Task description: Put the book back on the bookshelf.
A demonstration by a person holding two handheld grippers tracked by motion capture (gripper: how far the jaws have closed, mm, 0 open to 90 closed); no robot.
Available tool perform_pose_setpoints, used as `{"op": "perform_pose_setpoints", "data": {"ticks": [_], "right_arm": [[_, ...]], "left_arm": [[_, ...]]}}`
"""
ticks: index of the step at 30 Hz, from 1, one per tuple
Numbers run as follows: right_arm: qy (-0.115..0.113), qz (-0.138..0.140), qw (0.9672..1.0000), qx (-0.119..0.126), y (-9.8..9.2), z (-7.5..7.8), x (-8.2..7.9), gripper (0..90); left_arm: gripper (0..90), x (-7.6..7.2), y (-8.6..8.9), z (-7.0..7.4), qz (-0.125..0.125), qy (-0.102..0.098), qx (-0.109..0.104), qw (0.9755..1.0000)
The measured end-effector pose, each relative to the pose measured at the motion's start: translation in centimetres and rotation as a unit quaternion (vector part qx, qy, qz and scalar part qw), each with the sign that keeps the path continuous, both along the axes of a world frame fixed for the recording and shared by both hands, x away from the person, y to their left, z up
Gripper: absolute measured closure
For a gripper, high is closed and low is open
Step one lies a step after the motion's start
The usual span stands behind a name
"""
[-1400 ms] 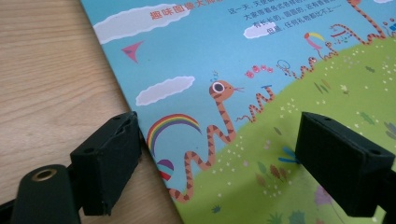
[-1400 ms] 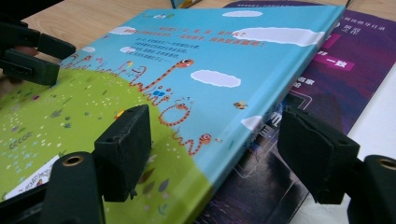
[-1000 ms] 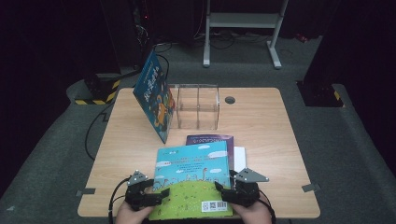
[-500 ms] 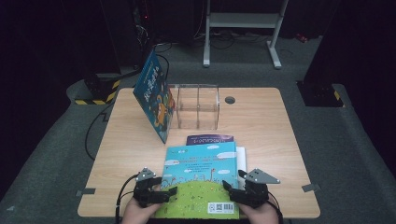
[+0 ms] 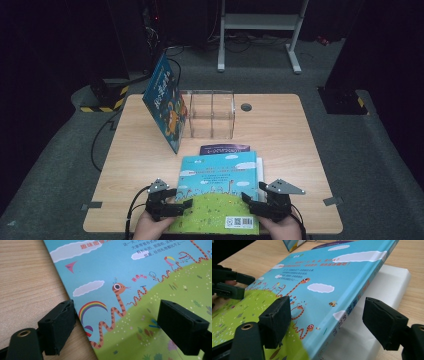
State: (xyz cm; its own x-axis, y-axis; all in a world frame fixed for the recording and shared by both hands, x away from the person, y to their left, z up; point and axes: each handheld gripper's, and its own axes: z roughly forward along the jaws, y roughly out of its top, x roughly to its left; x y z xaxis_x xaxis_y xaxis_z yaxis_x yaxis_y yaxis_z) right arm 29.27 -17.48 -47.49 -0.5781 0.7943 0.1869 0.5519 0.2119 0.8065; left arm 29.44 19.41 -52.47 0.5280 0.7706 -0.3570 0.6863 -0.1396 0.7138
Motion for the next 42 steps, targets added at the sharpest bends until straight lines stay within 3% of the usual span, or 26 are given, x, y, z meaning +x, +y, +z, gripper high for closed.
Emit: {"op": "perform_pose_setpoints", "data": {"ticks": [6, 14, 26, 42], "right_arm": [[0.004, -0.001, 1.0, -0.006, 0.4, 0.4, 0.1, 21.9], [0.035, -0.001, 0.9993, -0.012, 1.4, 0.2, 0.8, 21.6], [0.054, -0.006, 0.9983, -0.018, 1.7, 0.4, 1.1, 22.3], [0.02, -0.012, 0.9997, -0.008, 0.8, 0.9, 0.4, 39.8]], "left_arm": [[16.9, -0.2, 0.2, 0.0, 0.006, -0.001, 0.003, 1.0], [16.6, -0.2, -0.1, -0.1, 0.008, -0.003, -0.003, 1.0], [17.0, -0.3, -0.1, -0.2, 0.011, -0.007, -0.005, 0.9999], [16.6, -0.2, -0.1, -0.2, 0.011, -0.009, -0.007, 0.9999]]}}
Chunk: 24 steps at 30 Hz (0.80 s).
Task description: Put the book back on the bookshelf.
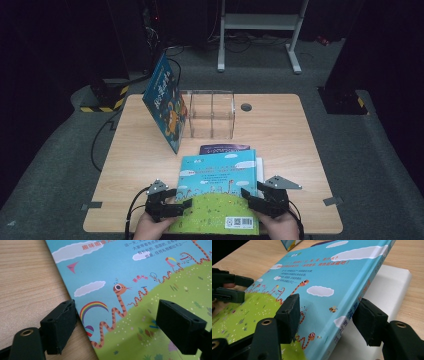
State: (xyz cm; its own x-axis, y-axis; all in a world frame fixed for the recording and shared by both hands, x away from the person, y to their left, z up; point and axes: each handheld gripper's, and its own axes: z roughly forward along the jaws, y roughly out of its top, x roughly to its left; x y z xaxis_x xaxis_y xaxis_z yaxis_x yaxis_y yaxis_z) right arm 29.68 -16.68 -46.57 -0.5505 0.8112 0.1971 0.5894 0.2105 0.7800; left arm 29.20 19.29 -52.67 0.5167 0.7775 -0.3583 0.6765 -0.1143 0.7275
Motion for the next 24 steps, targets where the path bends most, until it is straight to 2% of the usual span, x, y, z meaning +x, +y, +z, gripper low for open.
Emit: {"op": "perform_pose_setpoints", "data": {"ticks": [7, 9, 19, 24], "right_arm": [[-0.019, 0.004, 0.9998, -0.005, 0.0, 0.1, -0.3, 40.3], [-0.021, 0.002, 0.9998, -0.004, 0.1, 0.1, -0.5, 40.5], [-0.057, 0.007, 0.9982, -0.017, 0.1, 0.6, -1.1, 40.5], [-0.075, 0.005, 0.9968, -0.026, 0.3, 0.9, -1.3, 40.4]], "left_arm": [[14.0, 0.1, 0.1, 0.0, 0.001, 0.001, 0.0, 1.0], [13.6, 0.2, 0.1, 0.0, 0.001, 0.003, -0.005, 1.0], [9.2, 0.3, 0.3, 0.0, -0.007, 0.014, -0.023, 0.9996], [6.0, 0.4, 0.2, -0.1, -0.014, 0.014, -0.023, 0.9995]]}}
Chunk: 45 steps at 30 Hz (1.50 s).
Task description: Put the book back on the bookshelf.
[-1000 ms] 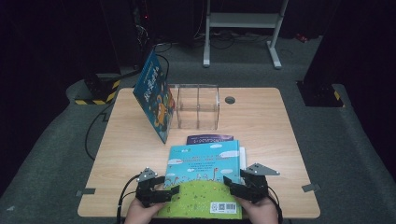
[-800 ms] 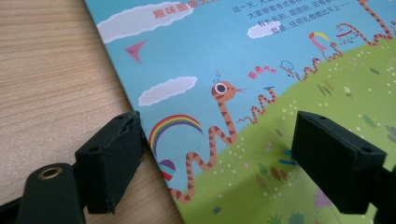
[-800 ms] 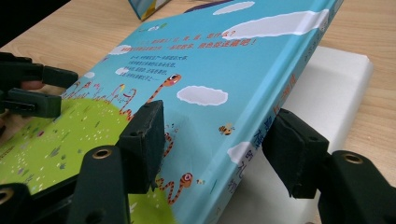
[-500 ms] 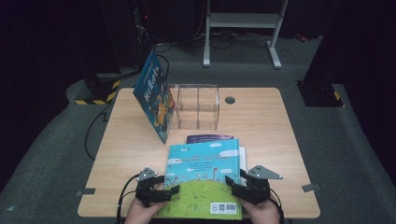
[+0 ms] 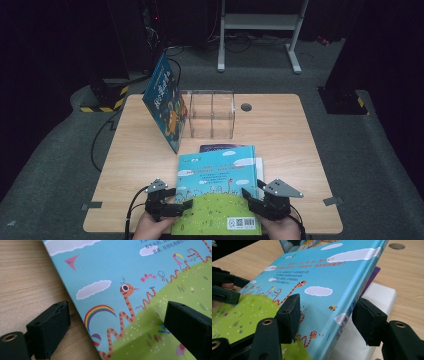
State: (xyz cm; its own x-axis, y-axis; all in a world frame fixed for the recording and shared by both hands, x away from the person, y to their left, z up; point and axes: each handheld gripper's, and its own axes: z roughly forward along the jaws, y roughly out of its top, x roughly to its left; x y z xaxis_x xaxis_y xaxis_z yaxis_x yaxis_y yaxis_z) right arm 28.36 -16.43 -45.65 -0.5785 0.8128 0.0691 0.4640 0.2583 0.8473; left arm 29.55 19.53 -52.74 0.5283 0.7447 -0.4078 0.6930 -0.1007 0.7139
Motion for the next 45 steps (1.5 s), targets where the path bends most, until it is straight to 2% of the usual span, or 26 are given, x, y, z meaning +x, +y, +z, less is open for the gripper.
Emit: {"op": "perform_pose_setpoints", "data": {"ticks": [9, 14, 20, 22, 24, 25, 28, 30, 33, 35, 38, 45], "right_arm": [[-0.015, 0.009, 0.9998, 0.0, 0.1, 0.2, -0.1, 40.4], [-0.018, 0.01, 0.9998, 0.0, 0.2, 0.3, -0.2, 40.4], [-0.025, 0.012, 0.9996, 0.0, 0.3, 0.4, -0.4, 40.4], [-0.026, 0.013, 0.9996, 0.002, 0.3, 0.4, -0.4, 40.4], [-0.021, 0.013, 0.9997, 0.004, 0.3, 0.4, -0.2, 40.5], [-0.018, 0.012, 0.9998, 0.005, 0.3, 0.4, -0.1, 40.5], [-0.012, 0.009, 0.9999, 0.005, 0.3, 0.5, 0.0, 41.5], [-0.016, 0.004, 0.9998, 0.014, 0.2, 0.7, 0.1, 46.1], [-0.026, -0.002, 0.9994, 0.023, 0.2, 1.3, 0.2, 49.0], [-0.024, -0.003, 0.9993, 0.028, 0.2, 1.7, 0.3, 50.4], [-0.03, -0.003, 0.9989, 0.037, 0.1, 2.2, 0.3, 52.8], [-0.062, -0.005, 0.9971, 0.044, 0.4, 4.2, -0.1, 57.0]], "left_arm": [[2.6, 0.6, -0.3, -0.1, -0.007, 0.013, -0.029, 0.9995], [2.2, 0.8, -0.2, -0.1, -0.012, 0.013, -0.028, 0.9994], [1.7, 1.0, -0.2, -0.1, -0.018, 0.023, -0.04, 0.9988], [2.7, 1.1, -0.2, 0.0, -0.016, 0.027, -0.045, 0.9985], [3.6, 1.1, -0.1, 0.1, -0.013, 0.029, -0.039, 0.9988], [4.6, 1.0, 0.0, 0.3, -0.003, 0.031, -0.038, 0.9988], [13.0, 0.6, 0.3, 1.1, 0.011, 0.018, -0.037, 0.9991], [16.2, 0.1, 0.5, 1.8, 0.018, 0.001, -0.042, 0.9989], [24.1, -0.5, 0.9, 2.7, 0.04, -0.016, -0.066, 0.9969], [29.2, -0.9, 1.1, 3.3, 0.051, -0.027, -0.073, 0.9957], [32.8, -1.4, 1.2, 4.3, 0.064, -0.05, -0.074, 0.9939], [38.1, -2.2, 1.5, 6.1, 0.08, -0.083, -0.077, 0.9903]]}}
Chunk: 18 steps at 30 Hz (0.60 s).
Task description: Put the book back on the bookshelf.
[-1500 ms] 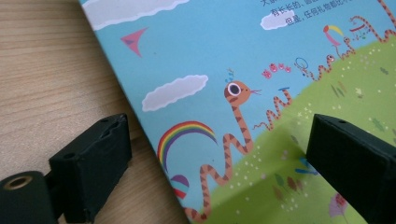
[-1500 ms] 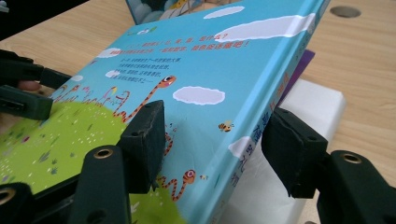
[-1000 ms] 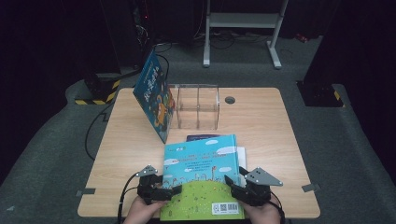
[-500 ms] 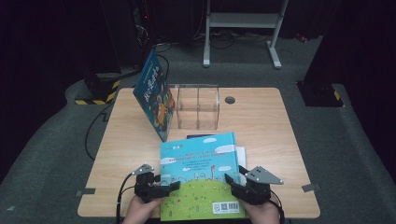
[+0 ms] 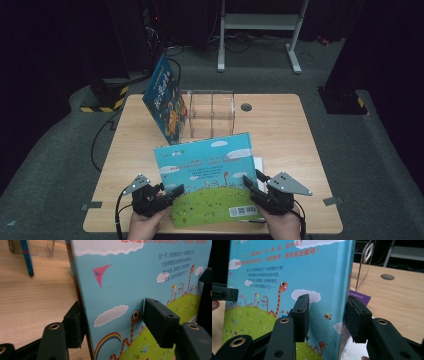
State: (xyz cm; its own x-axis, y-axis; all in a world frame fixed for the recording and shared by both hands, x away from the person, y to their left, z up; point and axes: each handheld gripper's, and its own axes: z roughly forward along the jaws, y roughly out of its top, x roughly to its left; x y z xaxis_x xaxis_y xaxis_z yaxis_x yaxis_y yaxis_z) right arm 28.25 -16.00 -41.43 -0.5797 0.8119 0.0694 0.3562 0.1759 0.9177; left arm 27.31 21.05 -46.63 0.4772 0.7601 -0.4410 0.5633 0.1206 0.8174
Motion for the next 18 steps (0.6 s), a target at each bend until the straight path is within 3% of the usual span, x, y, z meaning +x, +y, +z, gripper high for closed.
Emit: {"op": "perform_pose_setpoints", "data": {"ticks": [5, 10, 16, 18], "right_arm": [[-0.015, -0.001, 0.9999, 0.006, 0.3, 0.9, -0.3, 57.6], [-0.016, 0.0, 0.9997, 0.015, 0.1, 1.4, -0.3, 57.6], [-0.026, -0.003, 0.9994, 0.023, 0.0, 1.9, -0.4, 57.5], [-0.029, -0.004, 0.9992, 0.029, -0.1, 2.0, -0.4, 57.5]], "left_arm": [[39.6, -0.4, 0.2, 0.6, 0.005, -0.007, -0.011, 0.9999], [41.7, -0.8, 0.3, 1.7, 0.01, -0.027, -0.013, 0.9995], [42.6, -1.2, 0.2, 3.3, 0.015, -0.068, 0.004, 0.9975], [42.6, -1.0, 0.0, 3.6, 0.016, -0.073, 0.003, 0.9972]]}}
